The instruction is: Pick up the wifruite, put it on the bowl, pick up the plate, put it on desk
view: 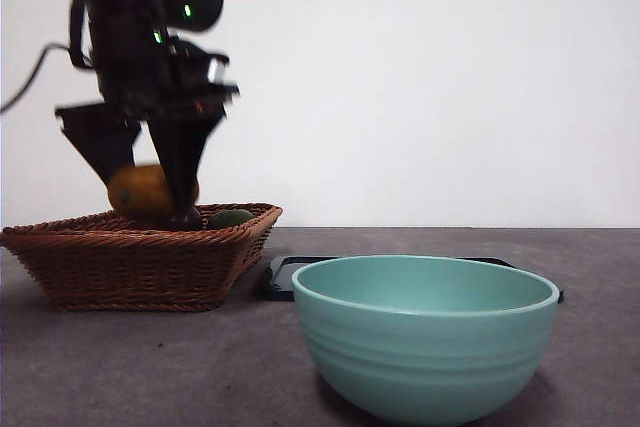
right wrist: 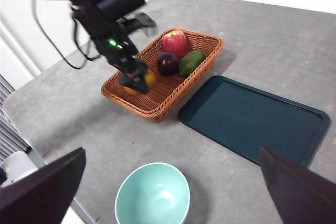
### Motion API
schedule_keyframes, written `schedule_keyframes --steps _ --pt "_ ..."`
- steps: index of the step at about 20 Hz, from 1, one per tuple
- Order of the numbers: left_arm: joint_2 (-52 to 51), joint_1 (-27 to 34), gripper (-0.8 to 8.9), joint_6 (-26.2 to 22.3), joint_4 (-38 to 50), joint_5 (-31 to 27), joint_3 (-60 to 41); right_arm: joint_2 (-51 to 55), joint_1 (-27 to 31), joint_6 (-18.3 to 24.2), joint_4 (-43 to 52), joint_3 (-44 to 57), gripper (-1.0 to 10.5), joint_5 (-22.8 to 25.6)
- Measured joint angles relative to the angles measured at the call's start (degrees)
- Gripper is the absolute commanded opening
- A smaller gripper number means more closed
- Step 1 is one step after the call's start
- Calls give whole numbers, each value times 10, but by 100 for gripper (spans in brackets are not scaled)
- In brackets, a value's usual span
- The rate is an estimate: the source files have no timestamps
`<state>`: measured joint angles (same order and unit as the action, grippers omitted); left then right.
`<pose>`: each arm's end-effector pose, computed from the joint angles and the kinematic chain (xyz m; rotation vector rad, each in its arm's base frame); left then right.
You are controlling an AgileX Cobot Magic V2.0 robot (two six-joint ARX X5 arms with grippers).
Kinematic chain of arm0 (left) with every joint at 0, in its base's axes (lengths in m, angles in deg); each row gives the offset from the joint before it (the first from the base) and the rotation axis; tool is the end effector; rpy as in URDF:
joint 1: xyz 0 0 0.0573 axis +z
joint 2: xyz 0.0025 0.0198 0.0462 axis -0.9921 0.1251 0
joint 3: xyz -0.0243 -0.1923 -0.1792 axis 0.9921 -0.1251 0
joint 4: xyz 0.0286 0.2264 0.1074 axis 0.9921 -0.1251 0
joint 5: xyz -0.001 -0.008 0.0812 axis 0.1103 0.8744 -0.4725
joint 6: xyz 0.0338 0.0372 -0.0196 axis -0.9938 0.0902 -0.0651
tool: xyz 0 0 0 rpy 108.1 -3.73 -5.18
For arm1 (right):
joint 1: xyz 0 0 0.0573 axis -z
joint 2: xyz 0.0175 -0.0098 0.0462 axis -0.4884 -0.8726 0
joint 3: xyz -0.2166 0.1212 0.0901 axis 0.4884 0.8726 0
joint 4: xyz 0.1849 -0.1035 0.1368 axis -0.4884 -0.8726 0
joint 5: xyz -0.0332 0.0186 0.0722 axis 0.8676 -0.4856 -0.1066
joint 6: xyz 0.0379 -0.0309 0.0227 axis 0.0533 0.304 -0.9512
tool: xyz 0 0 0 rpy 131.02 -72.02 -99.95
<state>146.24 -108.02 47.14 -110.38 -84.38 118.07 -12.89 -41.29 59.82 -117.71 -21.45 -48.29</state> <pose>0.3214 -0.1520 0.2530 0.2672 1.3233 -0.3830 0.0663 0.0295 0.3741 0.0986 0.4543 0.7397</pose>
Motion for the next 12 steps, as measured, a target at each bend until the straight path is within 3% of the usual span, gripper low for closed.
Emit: schedule_keyframes --steps 7,12 --pt "-202 -18 244 26 -46 31 2 0 0 0 0 0 552 0" --pt "-275 -90 244 73 -109 35 2 0 0 0 0 0 552 0"
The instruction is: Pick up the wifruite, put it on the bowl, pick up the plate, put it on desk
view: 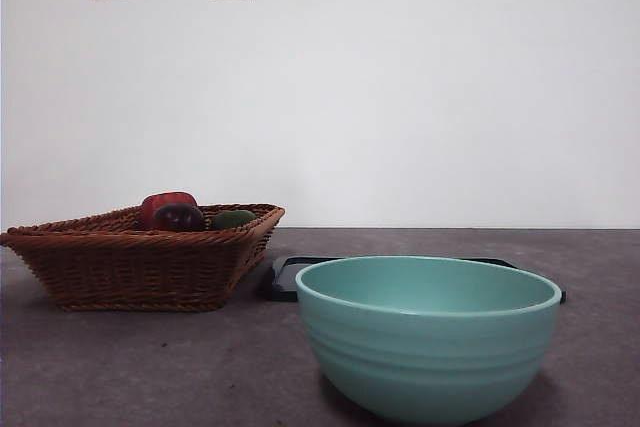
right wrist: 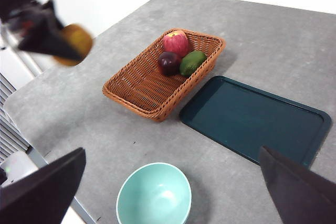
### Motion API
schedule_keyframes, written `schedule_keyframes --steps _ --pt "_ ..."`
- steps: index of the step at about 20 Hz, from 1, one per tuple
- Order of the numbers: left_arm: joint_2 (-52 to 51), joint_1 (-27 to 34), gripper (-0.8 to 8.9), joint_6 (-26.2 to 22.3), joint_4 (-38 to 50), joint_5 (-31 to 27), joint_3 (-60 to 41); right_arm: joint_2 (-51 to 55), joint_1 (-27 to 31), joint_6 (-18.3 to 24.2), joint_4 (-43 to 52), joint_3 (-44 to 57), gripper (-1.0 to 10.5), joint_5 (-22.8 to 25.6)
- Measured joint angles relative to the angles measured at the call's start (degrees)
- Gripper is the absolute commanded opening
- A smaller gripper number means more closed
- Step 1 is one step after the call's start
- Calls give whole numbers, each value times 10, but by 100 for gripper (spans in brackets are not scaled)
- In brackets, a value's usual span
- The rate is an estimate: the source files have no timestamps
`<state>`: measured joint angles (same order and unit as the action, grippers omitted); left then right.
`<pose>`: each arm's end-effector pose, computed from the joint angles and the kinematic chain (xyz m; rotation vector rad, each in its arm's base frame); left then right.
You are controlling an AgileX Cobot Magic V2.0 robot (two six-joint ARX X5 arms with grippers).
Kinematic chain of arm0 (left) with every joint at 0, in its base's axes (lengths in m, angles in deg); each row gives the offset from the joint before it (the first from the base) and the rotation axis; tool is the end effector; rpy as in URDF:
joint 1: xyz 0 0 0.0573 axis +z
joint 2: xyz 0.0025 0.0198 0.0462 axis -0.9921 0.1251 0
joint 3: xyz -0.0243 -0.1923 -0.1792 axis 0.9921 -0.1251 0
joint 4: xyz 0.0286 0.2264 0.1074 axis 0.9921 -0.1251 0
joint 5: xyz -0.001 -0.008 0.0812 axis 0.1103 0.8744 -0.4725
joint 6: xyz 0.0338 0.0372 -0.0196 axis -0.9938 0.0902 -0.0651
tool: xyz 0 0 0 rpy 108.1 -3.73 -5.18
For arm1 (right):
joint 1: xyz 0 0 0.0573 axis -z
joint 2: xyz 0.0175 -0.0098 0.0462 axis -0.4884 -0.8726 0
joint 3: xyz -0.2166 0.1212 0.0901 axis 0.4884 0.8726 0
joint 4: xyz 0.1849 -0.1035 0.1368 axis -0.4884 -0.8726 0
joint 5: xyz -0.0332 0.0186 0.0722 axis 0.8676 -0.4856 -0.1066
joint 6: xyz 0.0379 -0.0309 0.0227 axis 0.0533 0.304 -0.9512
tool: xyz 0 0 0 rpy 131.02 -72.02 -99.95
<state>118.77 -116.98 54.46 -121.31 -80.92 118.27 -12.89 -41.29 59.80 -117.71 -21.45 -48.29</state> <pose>0.1919 -0.1332 0.3814 0.1459 1.0699 -0.5409 0.0663 0.0295 0.3741 0.0989 0.4544 0.7396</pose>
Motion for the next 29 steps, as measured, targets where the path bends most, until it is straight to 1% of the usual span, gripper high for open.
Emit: schedule_keyframes --steps 2,4,6,8,11,13,16,19,24,29 --pt "-2 -44 244 27 -15 0 0 0 0 0 -1 0 552 0" --pt "-2 -88 244 57 -11 -1 0 0 0 0 -1 0 552 0" --pt "-2 -138 244 87 6 -8 0 0 0 0 -1 0 552 0" --pt "6 -183 244 113 26 -28 0 0 0 0 -1 0 552 0" --pt "37 -225 244 135 35 -37 0 0 0 0 -1 0 551 0" --pt "69 -244 244 139 48 -37 0 0 0 0 -1 0 551 0" --pt "131 -261 244 138 97 -37 0 0 0 0 -1 0 551 0" --pt "191 -261 244 136 134 -37 0 0 0 0 -1 0 552 0" --pt "269 -261 244 132 158 -37 0 0 0 0 -1 0 552 0" --pt "301 -268 244 129 159 -37 0 0 0 0 -1 0 552 0"
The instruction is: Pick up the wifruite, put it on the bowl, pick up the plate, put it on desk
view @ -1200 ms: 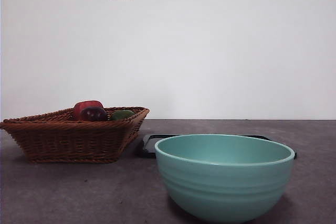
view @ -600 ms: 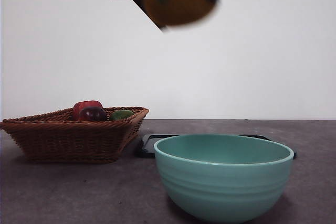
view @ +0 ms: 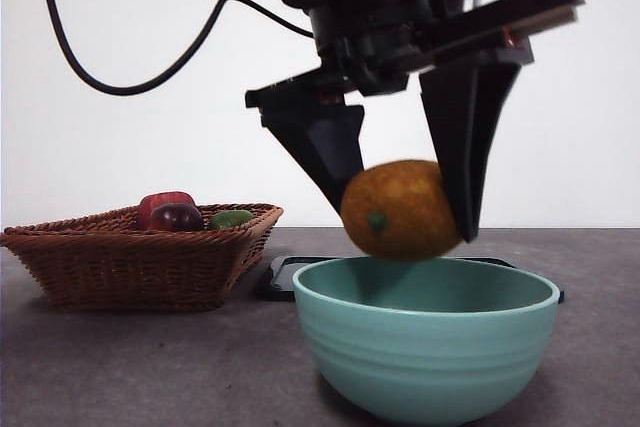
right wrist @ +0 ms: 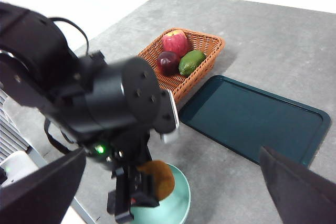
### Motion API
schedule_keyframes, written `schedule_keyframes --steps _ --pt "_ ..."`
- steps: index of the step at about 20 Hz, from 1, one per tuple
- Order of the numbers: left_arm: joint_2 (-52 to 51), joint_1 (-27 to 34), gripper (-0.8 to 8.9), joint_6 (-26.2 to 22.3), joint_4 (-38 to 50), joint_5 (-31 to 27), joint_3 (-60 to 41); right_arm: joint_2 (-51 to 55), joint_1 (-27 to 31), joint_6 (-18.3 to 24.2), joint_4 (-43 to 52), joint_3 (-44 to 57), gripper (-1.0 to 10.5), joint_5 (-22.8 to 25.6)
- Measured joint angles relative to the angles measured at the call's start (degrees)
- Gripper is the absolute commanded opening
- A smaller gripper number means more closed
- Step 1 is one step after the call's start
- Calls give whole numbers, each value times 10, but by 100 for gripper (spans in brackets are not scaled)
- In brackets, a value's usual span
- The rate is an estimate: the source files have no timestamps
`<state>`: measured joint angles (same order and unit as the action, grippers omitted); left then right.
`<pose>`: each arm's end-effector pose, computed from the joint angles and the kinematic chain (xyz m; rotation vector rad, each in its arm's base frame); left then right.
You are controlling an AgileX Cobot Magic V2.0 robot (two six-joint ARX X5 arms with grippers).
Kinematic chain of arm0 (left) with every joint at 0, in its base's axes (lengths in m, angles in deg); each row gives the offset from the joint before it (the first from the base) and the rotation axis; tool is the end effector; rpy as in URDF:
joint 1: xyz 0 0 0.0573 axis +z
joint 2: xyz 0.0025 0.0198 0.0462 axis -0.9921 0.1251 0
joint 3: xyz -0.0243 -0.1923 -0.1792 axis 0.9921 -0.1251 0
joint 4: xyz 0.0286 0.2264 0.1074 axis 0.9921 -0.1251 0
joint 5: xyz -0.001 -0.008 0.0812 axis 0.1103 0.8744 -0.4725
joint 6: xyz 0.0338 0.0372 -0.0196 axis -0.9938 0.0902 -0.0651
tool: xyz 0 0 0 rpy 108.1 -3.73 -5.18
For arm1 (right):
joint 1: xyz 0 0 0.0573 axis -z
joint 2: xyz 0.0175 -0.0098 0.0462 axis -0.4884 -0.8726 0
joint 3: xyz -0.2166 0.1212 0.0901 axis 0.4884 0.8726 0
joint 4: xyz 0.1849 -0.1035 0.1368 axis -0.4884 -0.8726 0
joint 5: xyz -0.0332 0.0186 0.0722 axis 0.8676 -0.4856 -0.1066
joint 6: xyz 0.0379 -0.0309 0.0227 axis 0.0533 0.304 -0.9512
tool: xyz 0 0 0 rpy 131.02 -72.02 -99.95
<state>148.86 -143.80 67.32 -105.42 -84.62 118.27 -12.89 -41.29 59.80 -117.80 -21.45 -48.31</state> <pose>0.1792 -0.3243 0.2404 0.3784 1.2988 -0.6827 0.0663 0.0295 0.3740 0.0993 0.4560 0.7398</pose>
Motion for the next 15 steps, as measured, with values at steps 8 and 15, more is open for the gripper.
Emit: schedule_keyframes --steps 8,15 --pt "42 -10 244 0 -6 0 0 0 0 0 0 0 551 0" --pt "75 -10 245 -5 3 0 0 0 0 0 0 0 552 0"
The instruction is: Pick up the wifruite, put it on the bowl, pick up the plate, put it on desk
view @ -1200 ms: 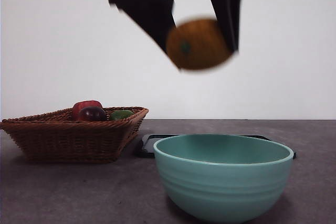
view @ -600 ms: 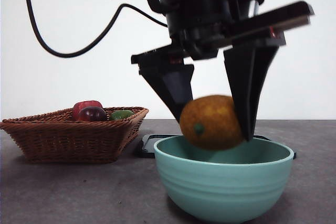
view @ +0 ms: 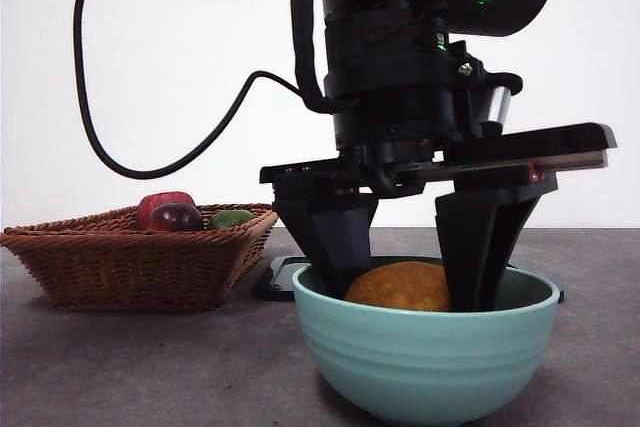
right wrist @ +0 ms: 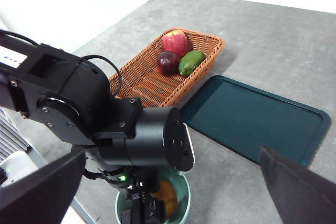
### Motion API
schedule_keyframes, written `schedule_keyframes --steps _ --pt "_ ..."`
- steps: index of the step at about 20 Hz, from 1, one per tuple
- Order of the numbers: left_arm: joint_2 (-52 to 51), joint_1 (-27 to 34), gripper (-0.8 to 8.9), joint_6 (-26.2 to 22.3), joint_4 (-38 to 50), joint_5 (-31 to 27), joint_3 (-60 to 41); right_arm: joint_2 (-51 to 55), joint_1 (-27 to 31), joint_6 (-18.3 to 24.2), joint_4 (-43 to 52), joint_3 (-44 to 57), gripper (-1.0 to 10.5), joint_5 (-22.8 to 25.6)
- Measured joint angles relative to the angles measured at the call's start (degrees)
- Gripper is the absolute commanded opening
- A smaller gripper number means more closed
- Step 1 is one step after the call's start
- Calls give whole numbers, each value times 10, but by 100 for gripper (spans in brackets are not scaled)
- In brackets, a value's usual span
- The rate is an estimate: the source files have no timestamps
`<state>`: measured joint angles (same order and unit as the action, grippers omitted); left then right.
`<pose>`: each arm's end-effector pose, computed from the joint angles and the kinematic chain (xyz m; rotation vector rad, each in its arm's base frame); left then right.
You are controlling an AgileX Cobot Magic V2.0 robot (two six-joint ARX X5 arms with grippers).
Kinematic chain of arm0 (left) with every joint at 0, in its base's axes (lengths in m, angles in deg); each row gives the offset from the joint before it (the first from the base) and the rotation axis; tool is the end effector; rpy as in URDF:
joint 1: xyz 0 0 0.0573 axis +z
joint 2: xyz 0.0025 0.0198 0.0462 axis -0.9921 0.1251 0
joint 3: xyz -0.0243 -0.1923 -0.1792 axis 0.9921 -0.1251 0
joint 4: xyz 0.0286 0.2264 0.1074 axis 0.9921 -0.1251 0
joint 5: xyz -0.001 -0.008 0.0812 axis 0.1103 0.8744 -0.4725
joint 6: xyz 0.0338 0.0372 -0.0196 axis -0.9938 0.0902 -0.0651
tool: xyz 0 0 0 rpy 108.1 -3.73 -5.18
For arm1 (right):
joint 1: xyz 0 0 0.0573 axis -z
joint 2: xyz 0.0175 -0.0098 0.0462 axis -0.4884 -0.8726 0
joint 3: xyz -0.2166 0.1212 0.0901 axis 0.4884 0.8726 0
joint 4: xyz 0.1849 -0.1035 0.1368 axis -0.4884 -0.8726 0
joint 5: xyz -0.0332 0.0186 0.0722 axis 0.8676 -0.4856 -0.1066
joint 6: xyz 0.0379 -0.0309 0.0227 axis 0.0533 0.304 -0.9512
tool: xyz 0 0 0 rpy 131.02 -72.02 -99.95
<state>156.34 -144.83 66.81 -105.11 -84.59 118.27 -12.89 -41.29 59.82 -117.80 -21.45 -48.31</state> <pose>0.1806 -0.3411 0.1936 0.4693 1.3928 -0.6501 0.0663 0.0295 0.3740 0.0989 0.4559 0.7399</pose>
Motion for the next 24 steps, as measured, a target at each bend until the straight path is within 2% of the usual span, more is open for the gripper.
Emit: schedule_keyframes --steps 2,5,6,10,13,17,24 --pt "1 0 252 0 0 0 0 0 0 0 0 0 552 0" --pt "1 0 432 0 1 0 0 0 0 0 0 0 551 0" --pt "1 0 459 0 2 0 0 0 0 0 0 0 551 0" --pt "1 0 480 -5 -9 0 11 0 0 0 0 0 552 0" --pt "0 0 587 -15 -26 0 32 0 0 0 0 0 551 0" --pt "-50 -2 599 -30 -43 0 42 0 0 0 0 0 552 0" --pt "-237 -2 596 -51 -87 0 47 0 0 0 -1 0 551 0"
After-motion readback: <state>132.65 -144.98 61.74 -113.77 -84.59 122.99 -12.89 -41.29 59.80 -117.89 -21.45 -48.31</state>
